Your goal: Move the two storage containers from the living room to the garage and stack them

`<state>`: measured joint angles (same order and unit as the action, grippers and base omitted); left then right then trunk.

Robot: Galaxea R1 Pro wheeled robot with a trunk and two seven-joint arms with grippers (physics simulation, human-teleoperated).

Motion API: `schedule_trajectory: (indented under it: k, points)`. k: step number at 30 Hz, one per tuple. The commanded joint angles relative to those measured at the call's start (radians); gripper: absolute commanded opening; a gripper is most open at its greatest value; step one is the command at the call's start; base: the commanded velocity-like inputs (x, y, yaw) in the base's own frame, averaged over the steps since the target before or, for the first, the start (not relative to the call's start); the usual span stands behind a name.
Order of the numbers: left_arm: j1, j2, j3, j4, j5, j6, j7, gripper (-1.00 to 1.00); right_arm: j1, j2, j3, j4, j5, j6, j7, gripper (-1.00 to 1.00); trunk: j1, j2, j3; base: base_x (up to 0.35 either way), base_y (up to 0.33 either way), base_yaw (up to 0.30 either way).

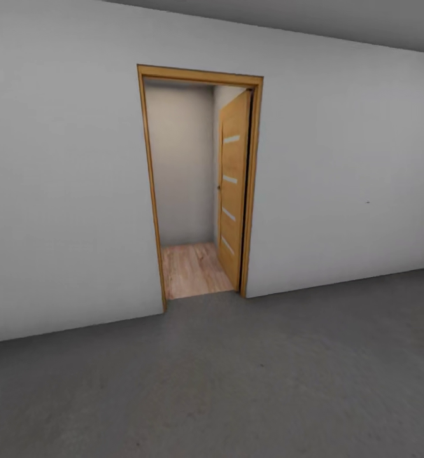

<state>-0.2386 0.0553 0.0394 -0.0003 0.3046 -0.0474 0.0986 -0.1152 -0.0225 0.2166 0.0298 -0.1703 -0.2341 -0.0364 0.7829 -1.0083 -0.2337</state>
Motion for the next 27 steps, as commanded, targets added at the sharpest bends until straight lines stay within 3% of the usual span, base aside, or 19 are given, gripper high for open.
schedule_trajectory:
  k: [1,19,27]
  points:
    - [-0.001,0.000,0.003,0.001,0.002,-0.003,0.001,1.00,-0.001,0.000,0.009,0.003,-0.009,-0.006,-0.001,1.00,0.001,-0.001,-0.001,0.321,0.000,-0.011]
    - [-0.001,-0.001,0.002,0.000,0.002,0.000,0.001,1.00,-0.001,0.000,0.009,0.004,-0.008,-0.005,-0.011,1.00,0.001,-0.001,-0.001,0.321,-0.002,-0.001]
    - [-0.001,-0.002,0.003,0.000,0.002,-0.001,0.001,1.00,-0.001,0.000,0.009,0.003,-0.008,-0.005,-0.011,1.00,0.001,-0.001,-0.001,0.317,-0.123,0.000]
